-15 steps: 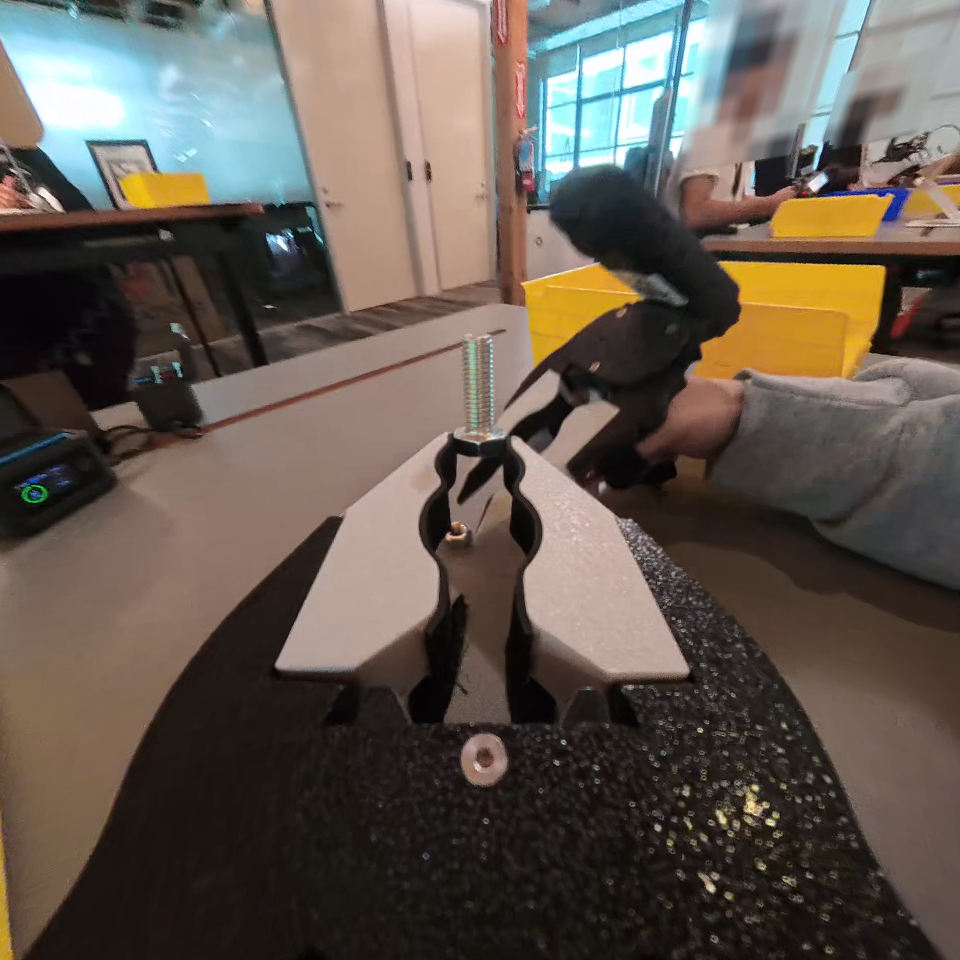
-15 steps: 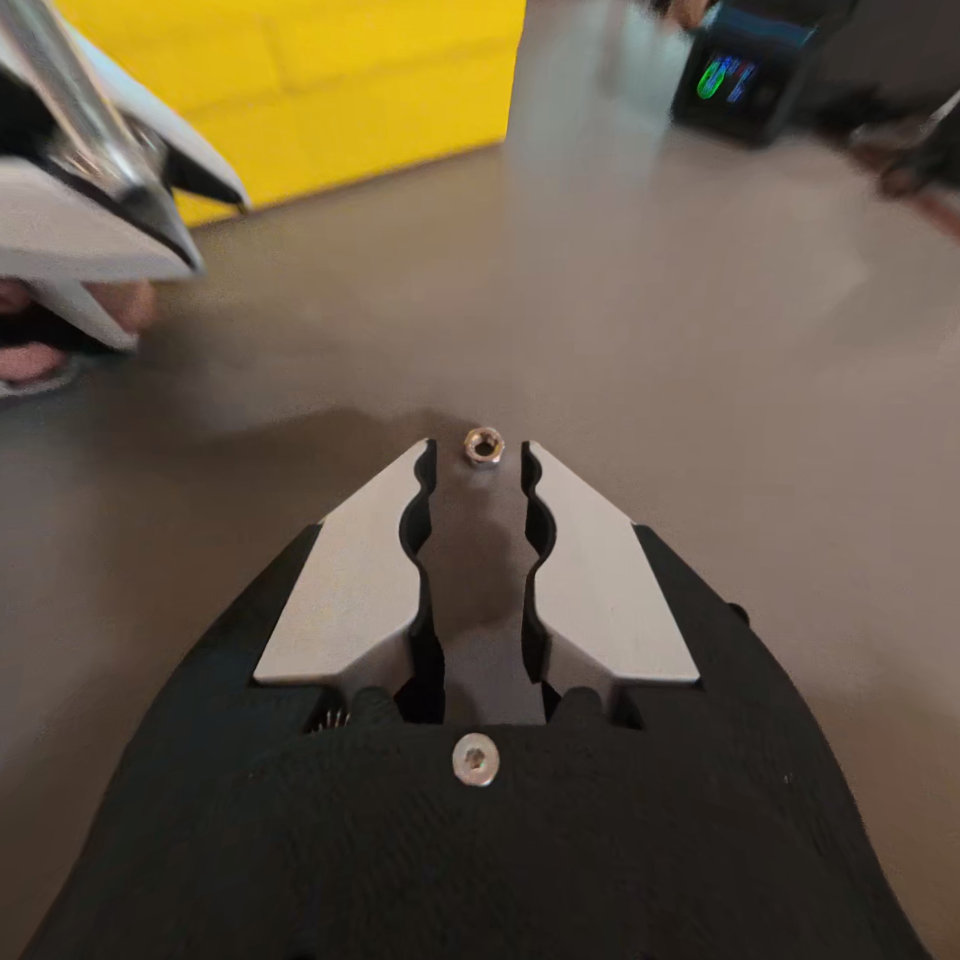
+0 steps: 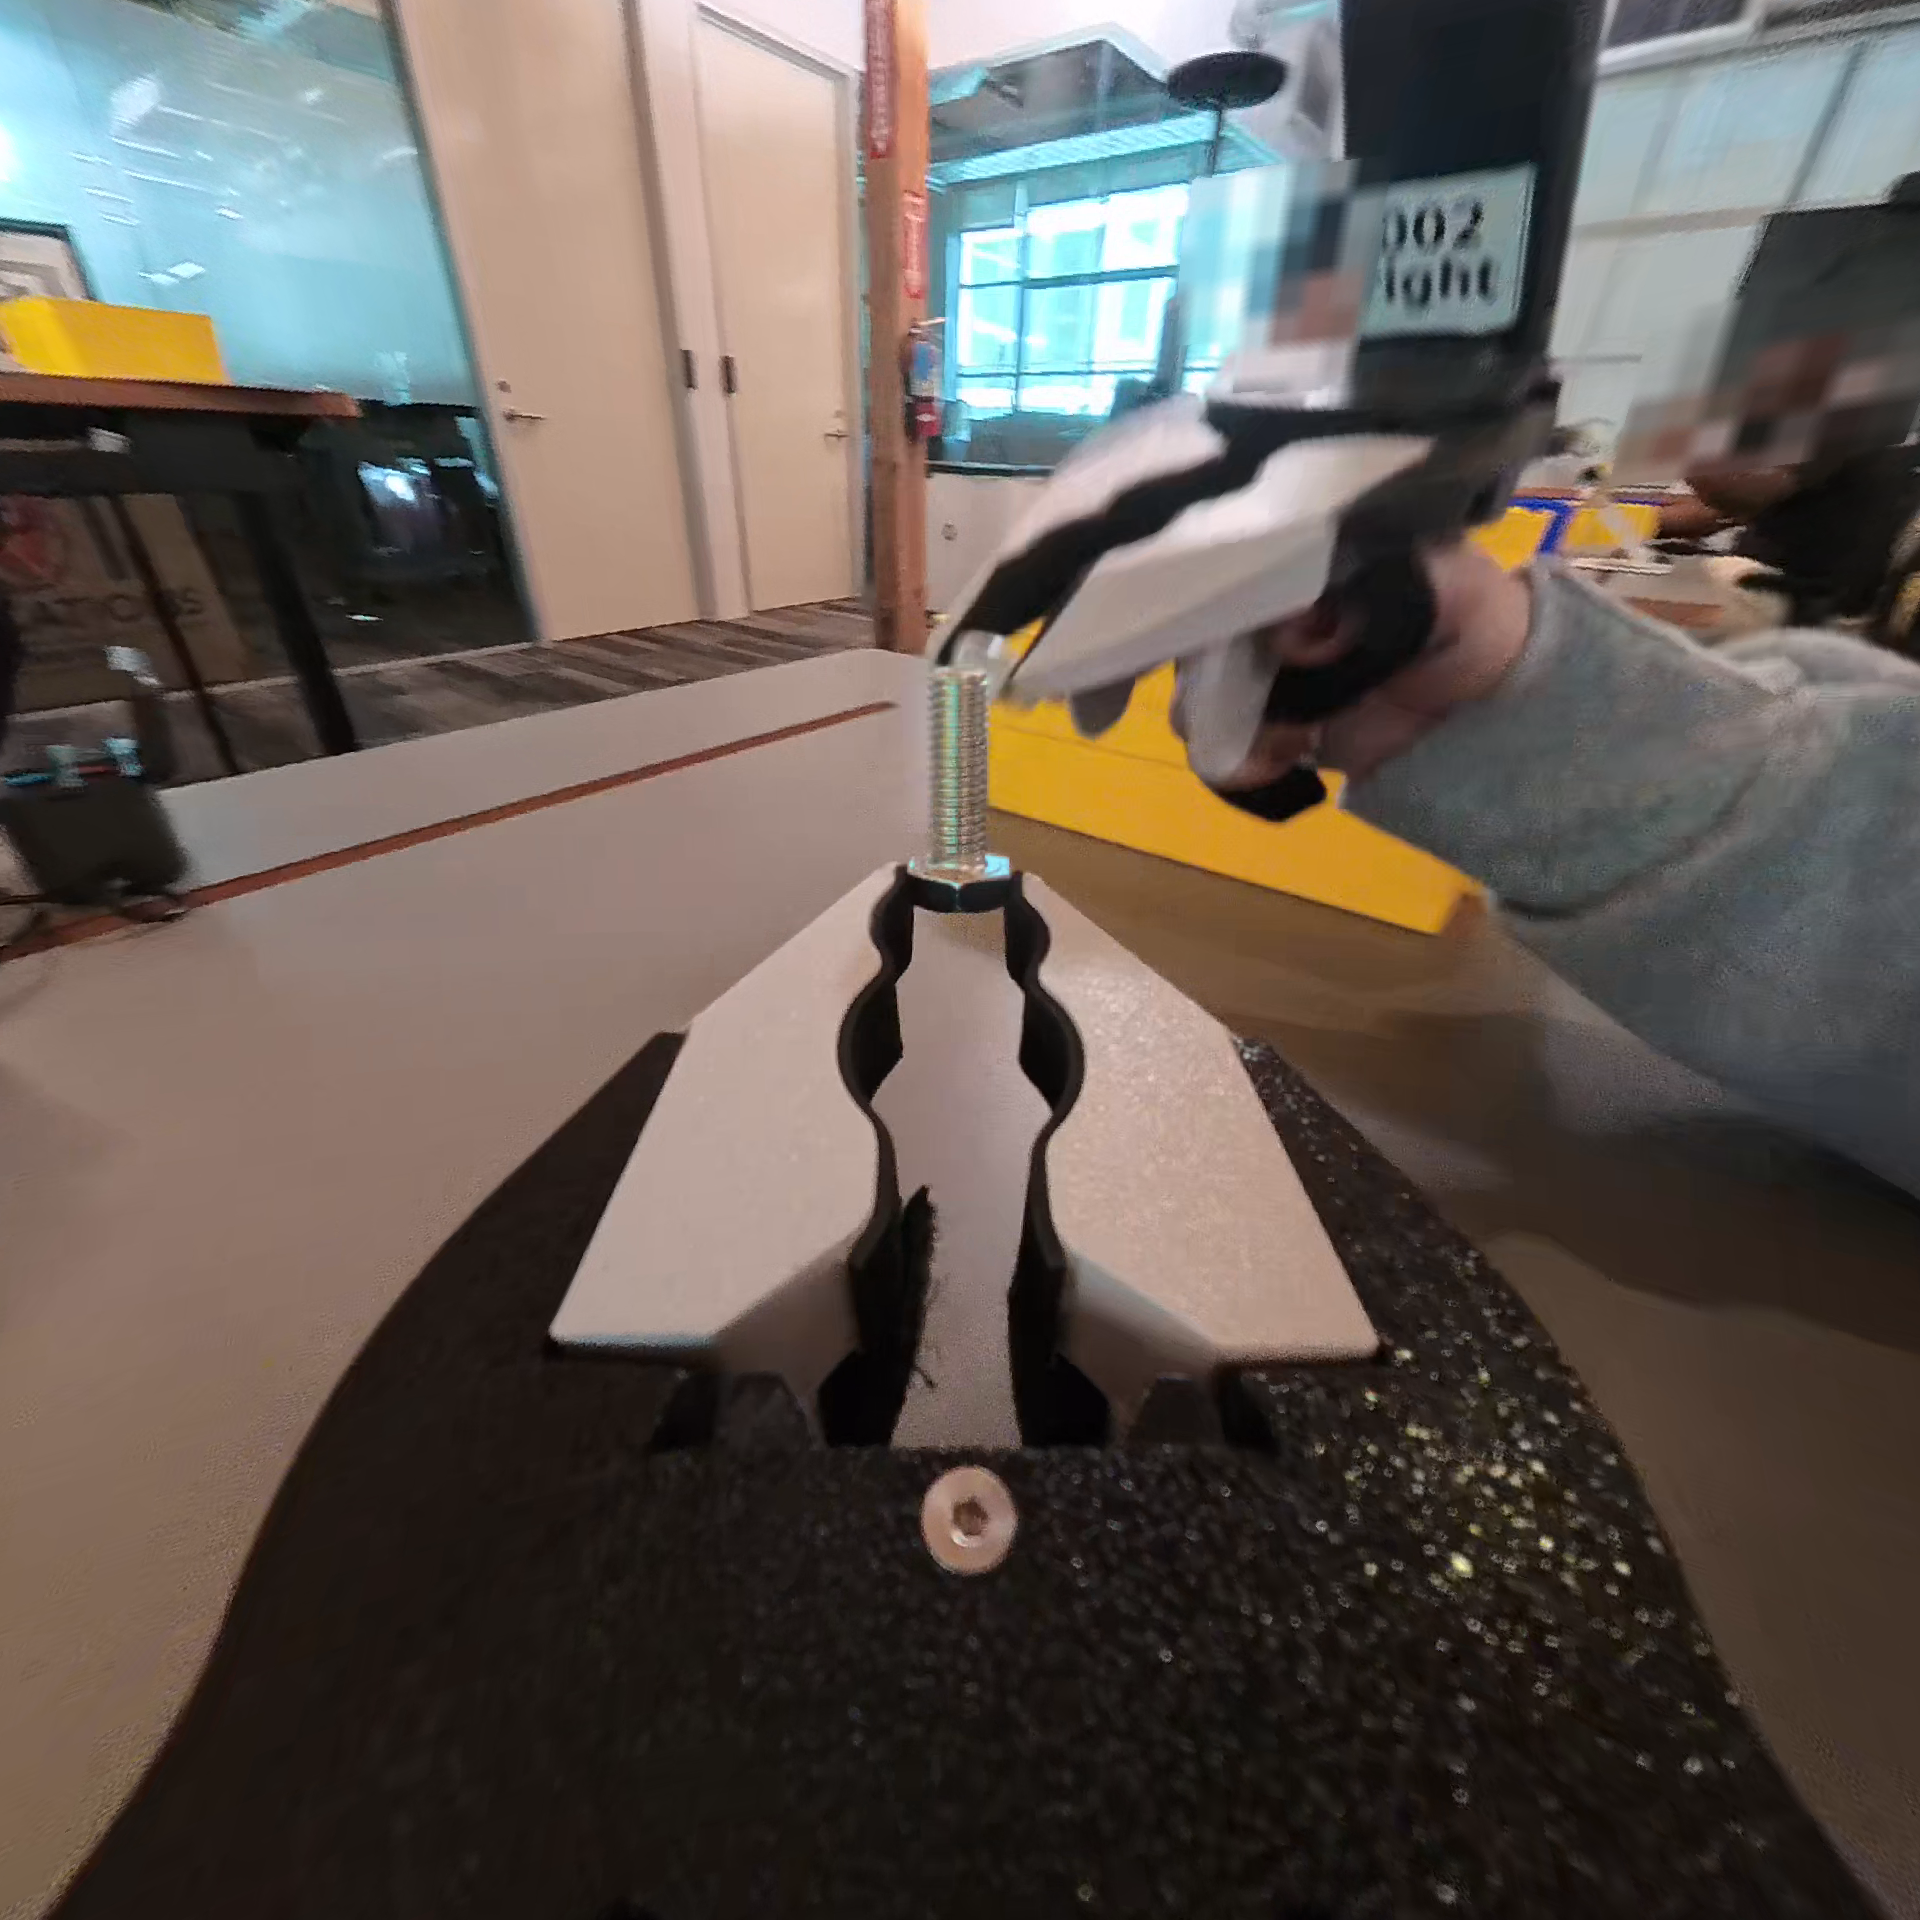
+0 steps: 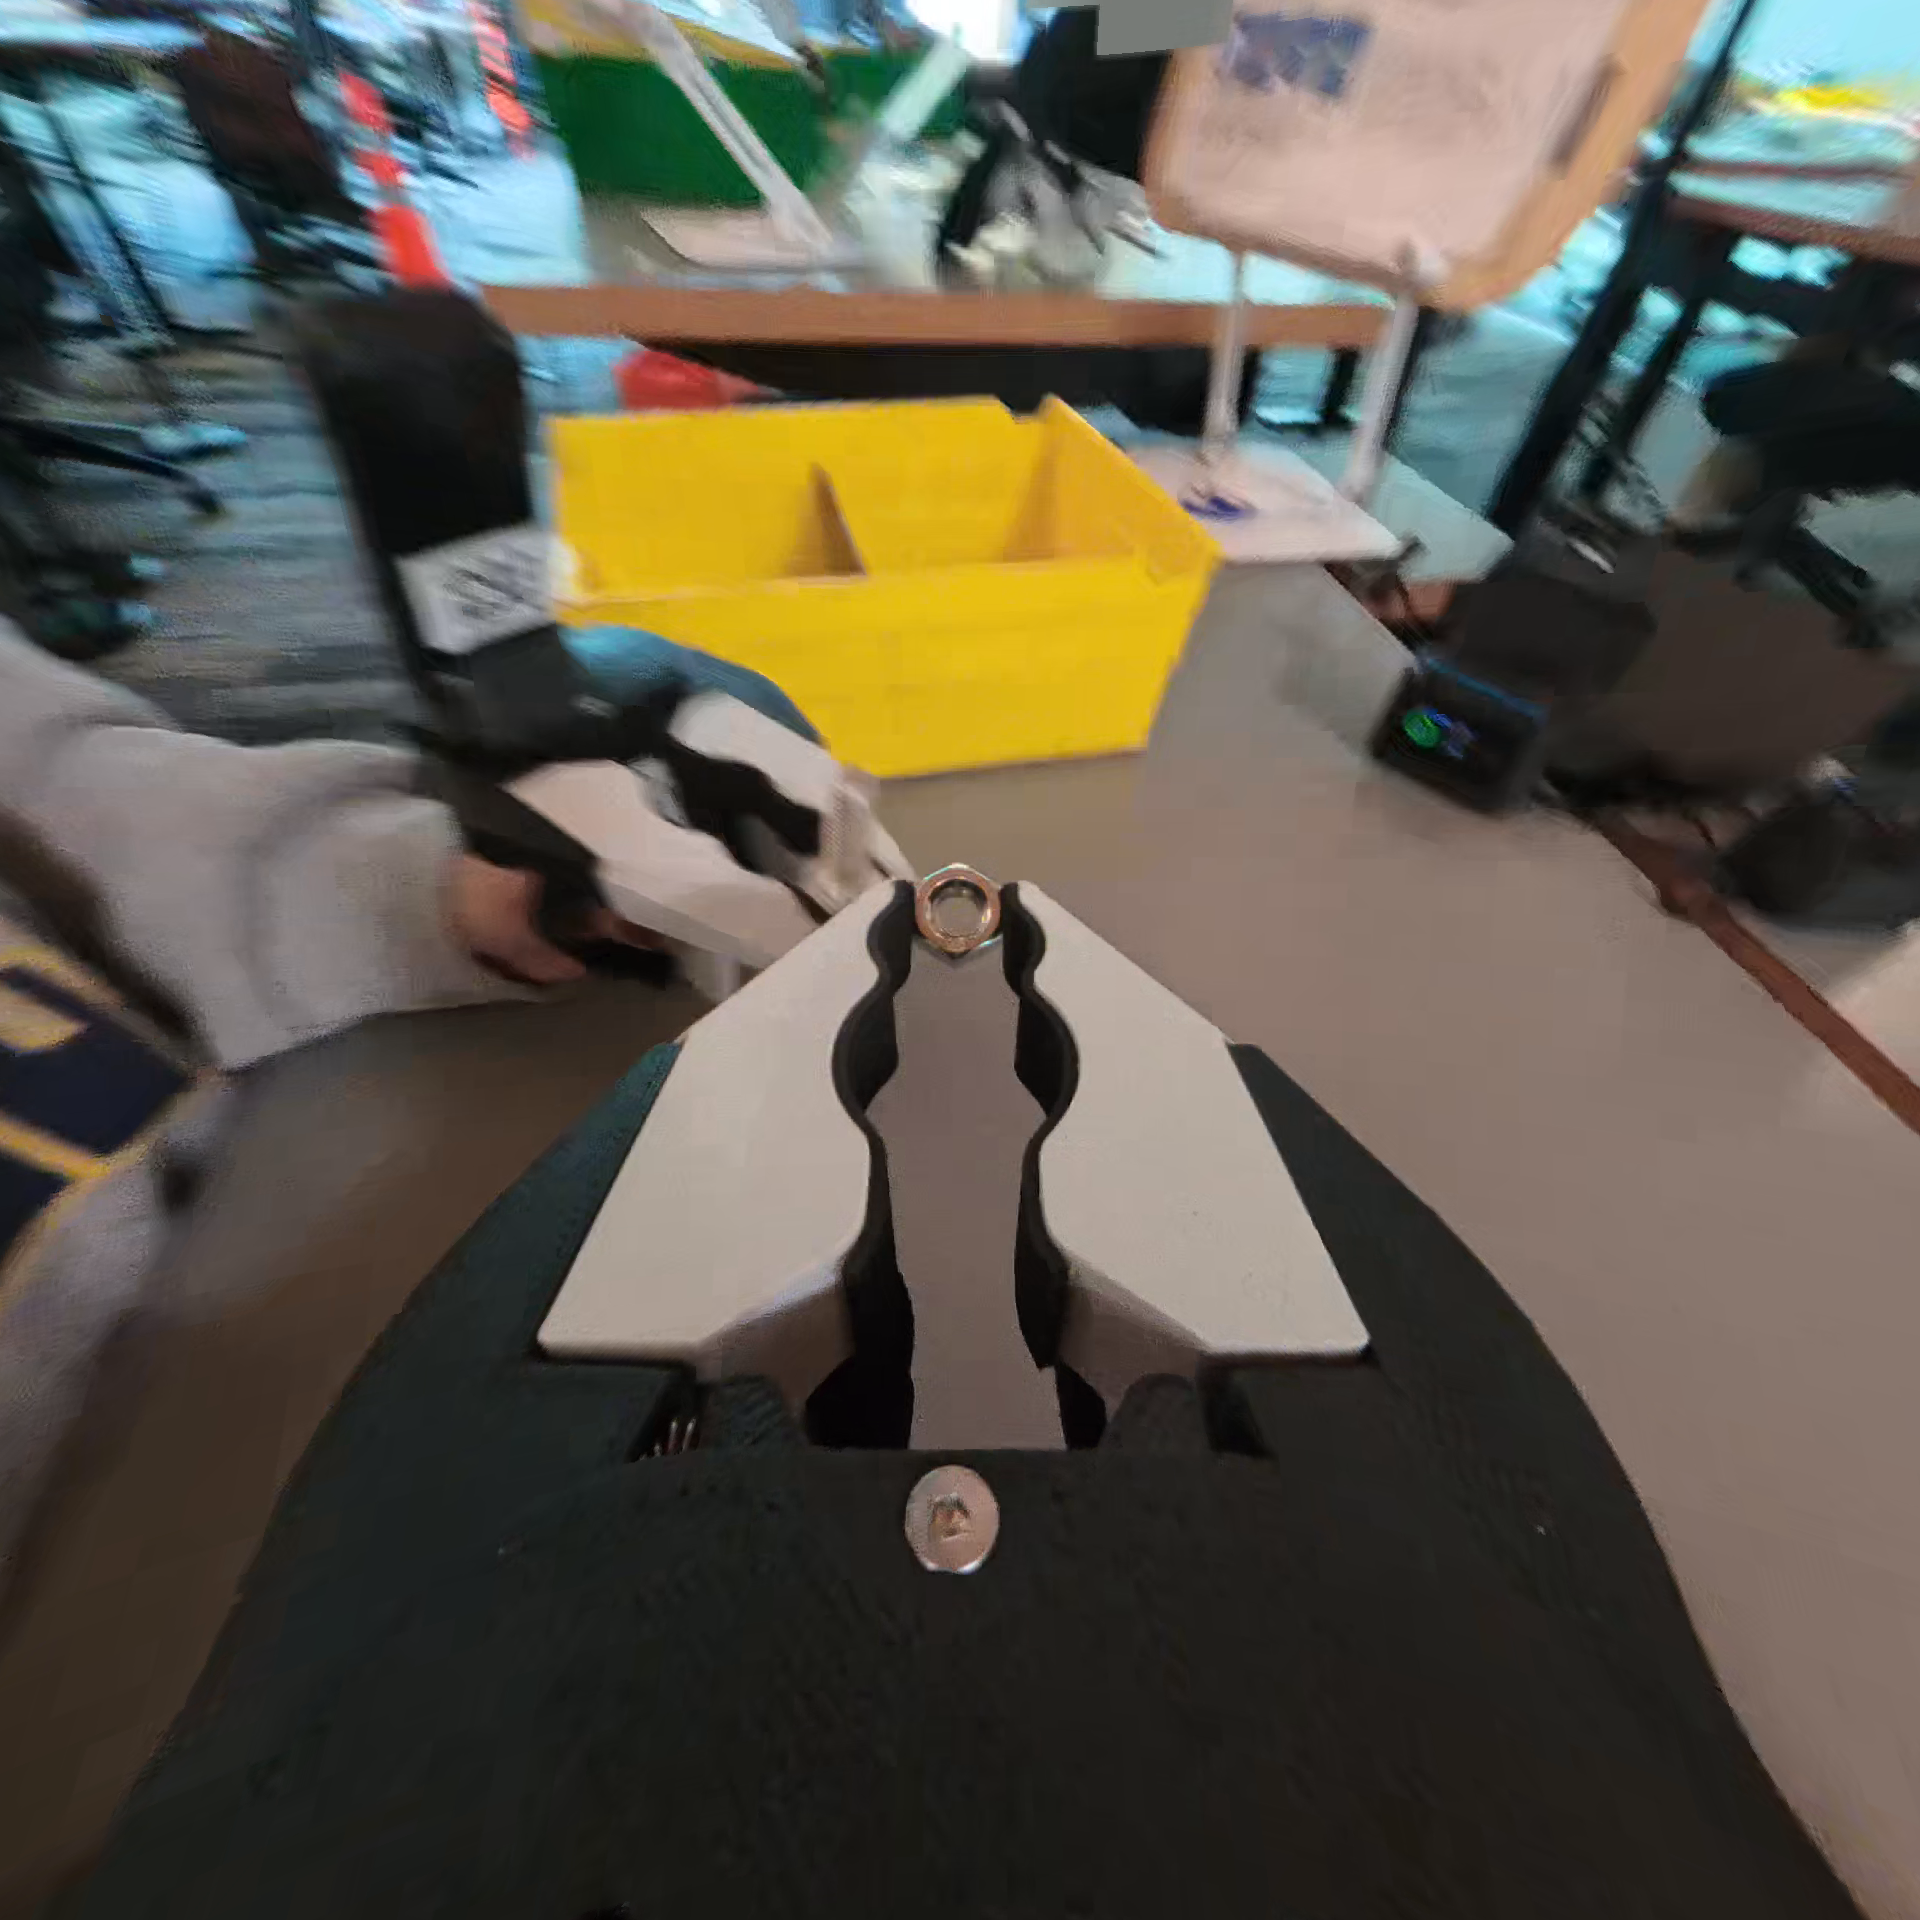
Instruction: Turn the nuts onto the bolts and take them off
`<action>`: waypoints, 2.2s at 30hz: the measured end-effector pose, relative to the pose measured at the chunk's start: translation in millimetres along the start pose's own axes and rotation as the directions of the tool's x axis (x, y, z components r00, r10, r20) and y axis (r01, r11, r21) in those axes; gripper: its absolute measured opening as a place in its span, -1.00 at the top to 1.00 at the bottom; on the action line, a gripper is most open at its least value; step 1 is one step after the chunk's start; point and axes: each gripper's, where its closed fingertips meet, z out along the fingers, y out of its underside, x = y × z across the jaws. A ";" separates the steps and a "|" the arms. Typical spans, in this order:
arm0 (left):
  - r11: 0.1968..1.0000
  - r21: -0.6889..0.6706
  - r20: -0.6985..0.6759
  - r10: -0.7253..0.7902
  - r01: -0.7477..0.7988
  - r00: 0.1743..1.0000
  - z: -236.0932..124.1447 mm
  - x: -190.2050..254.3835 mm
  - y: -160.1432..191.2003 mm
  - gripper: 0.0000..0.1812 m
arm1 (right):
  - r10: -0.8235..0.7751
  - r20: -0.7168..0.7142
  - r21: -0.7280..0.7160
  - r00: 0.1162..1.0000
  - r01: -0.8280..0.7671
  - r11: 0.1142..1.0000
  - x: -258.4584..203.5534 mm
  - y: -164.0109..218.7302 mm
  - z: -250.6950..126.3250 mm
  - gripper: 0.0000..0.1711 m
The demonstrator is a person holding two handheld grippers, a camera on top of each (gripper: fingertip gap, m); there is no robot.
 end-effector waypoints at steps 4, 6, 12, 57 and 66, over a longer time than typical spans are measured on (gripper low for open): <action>1.000 -0.016 -0.153 -0.006 0.004 0.988 3.2 23.8 5.0 0.83 | -0.064 0.197 -0.071 0.978 0.079 0.994 -36.3 -13.9 -11.0 0.82; 1.000 -0.015 -0.194 0.002 -0.005 0.981 3.4 31.7 4.8 0.83 | -0.082 0.243 -0.142 0.967 0.118 0.983 -42.6 -8.8 -11.2 0.82; 0.999 -0.029 -0.262 0.025 -0.034 0.965 2.5 45.3 8.5 0.83 | -0.094 0.318 -0.270 0.944 0.185 0.945 -46.6 1.3 -11.2 0.82; 1.000 0.012 -0.229 -0.018 0.022 0.973 0.0 39.4 2.3 0.83 | 0.056 -0.115 0.069 0.992 -0.048 0.996 -46.6 -13.9 -0.7 0.32; 0.998 0.032 -0.216 -0.054 0.063 0.975 -1.5 33.7 -1.4 0.83 | 0.070 -0.038 0.118 0.997 -0.065 0.991 -61.3 -10.6 -0.3 0.13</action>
